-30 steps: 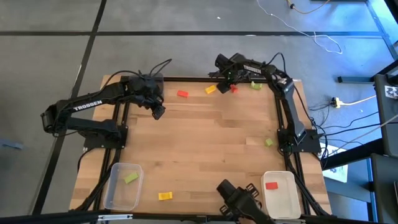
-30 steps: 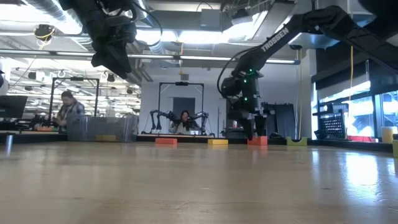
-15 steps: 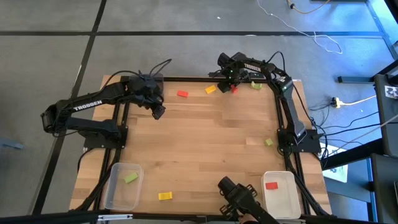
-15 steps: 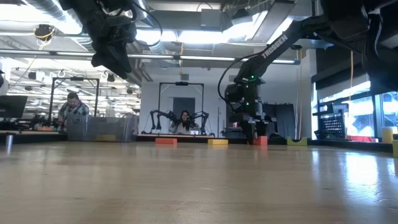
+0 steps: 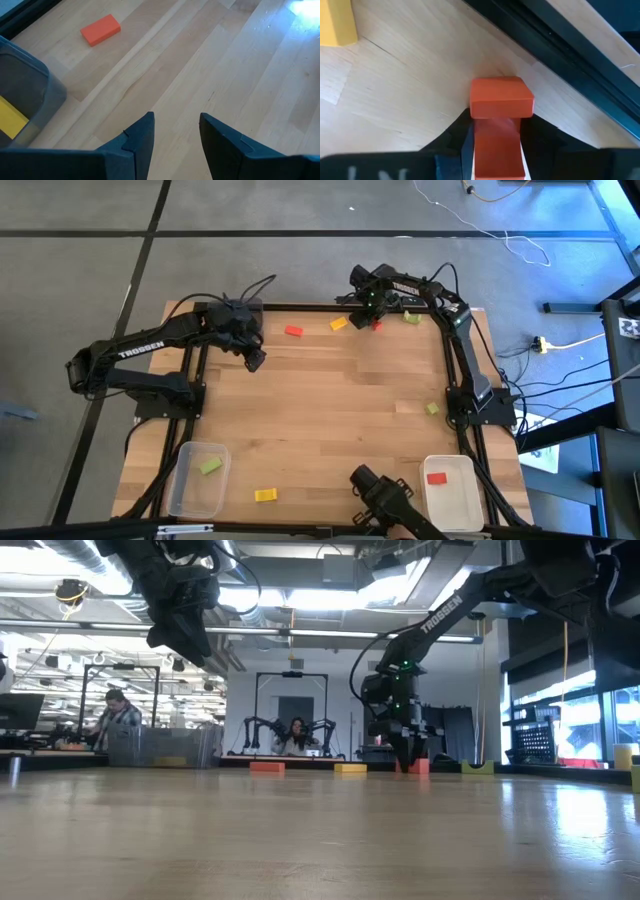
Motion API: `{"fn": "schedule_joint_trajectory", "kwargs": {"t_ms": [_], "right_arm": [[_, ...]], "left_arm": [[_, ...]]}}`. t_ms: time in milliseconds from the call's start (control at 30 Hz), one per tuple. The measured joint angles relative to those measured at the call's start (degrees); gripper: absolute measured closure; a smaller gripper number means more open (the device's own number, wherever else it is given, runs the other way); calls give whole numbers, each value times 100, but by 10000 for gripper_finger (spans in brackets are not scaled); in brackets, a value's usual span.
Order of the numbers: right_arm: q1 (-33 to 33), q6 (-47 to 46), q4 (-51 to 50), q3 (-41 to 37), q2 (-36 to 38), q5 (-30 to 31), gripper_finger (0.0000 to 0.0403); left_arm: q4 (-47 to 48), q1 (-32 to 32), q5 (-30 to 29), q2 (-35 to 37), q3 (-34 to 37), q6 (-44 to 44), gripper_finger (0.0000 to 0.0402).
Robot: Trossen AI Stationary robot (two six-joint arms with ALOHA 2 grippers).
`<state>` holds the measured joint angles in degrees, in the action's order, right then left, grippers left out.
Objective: Sort & place blocks by color
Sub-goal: Put the right orange block into the white bin
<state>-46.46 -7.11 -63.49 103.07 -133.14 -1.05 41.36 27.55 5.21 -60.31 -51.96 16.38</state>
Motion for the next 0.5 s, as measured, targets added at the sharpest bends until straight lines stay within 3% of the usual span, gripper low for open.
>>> {"fn": "schedule_joint_trajectory", "kwargs": {"t_ms": [500], "right_arm": [[466,405,-1066,306,355,-71,281]], "left_arm": [[16,1,-1,0,0,-2,254]]}}
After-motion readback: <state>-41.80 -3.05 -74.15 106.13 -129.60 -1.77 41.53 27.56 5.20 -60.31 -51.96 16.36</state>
